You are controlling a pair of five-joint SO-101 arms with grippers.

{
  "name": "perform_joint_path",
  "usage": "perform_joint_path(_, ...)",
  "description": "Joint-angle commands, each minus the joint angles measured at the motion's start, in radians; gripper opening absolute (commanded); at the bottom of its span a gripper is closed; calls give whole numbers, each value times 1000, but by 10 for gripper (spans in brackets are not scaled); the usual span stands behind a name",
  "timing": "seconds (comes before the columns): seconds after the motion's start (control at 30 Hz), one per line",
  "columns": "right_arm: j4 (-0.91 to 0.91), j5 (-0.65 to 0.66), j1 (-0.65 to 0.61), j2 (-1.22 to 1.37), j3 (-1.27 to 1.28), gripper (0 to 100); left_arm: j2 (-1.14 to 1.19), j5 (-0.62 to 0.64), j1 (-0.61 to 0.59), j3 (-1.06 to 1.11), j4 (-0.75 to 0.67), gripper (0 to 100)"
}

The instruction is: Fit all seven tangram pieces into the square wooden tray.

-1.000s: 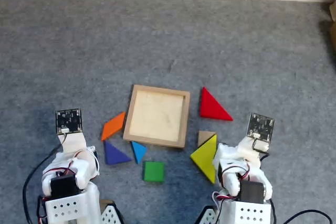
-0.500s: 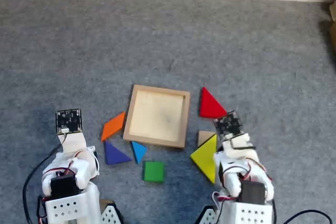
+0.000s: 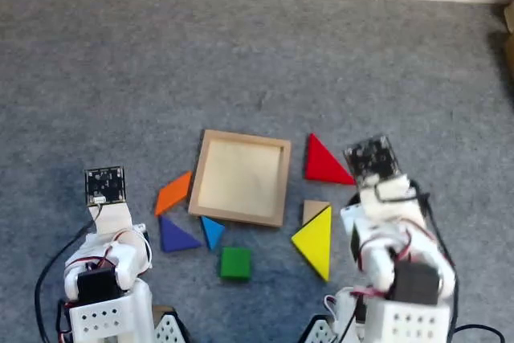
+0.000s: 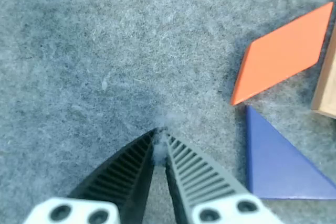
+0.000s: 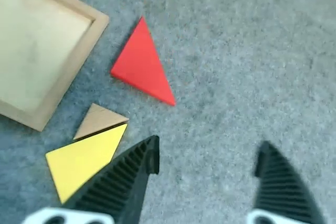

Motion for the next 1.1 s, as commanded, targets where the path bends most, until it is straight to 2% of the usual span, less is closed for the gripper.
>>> perform_joint_path(0.0,-1,5,-16,213,-156,353,-7,8,-8,19,6,8)
perform_joint_path(0.2,-44,5,-119,521,-263,356,-7,8,-8,19,6,8)
perform_joint_path(0.4,-219,2,-186,776,-295,356,-7,8,-8,19,6,8)
perform_joint_path(0.53,-335,-84,-226,897,-295,357,-7,8,-8,19,6,8)
perform_joint_path(0.67,-404,-89,-271,995,-295,357,-7,8,-8,19,6,8)
perform_joint_path(0.83,-472,-89,-283,1082,-305,357,-7,8,-8,19,6,8)
perform_joint_path(1.07,-475,-87,-283,1267,-452,357,-7,8,-8,19,6,8)
